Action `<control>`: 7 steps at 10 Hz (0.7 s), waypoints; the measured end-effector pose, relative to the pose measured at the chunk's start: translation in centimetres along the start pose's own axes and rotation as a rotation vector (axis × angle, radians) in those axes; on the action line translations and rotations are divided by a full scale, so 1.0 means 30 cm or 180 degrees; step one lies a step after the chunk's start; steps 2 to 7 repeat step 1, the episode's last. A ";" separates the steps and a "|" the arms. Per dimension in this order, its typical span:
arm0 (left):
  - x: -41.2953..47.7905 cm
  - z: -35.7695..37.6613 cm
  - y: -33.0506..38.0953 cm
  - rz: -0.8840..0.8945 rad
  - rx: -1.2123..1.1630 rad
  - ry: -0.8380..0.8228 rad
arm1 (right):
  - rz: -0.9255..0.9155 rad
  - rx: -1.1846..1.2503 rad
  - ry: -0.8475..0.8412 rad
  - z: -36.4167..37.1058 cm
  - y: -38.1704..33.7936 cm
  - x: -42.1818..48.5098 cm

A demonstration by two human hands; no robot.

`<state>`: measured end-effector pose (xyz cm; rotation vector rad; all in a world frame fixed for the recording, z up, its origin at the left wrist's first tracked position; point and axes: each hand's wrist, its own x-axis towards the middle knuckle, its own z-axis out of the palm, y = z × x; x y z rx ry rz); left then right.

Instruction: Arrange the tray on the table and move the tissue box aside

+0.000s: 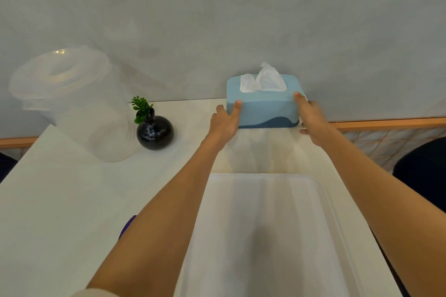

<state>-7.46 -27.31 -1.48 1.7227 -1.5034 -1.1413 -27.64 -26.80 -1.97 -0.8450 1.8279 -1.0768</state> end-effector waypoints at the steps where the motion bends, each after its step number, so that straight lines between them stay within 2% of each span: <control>1: -0.063 -0.036 -0.008 -0.0056 0.0014 0.0160 | 0.0070 -0.0119 0.0185 -0.017 0.015 -0.061; 7: -0.063 -0.036 -0.008 -0.0056 0.0014 0.0160 | 0.0070 -0.0119 0.0185 -0.017 0.015 -0.061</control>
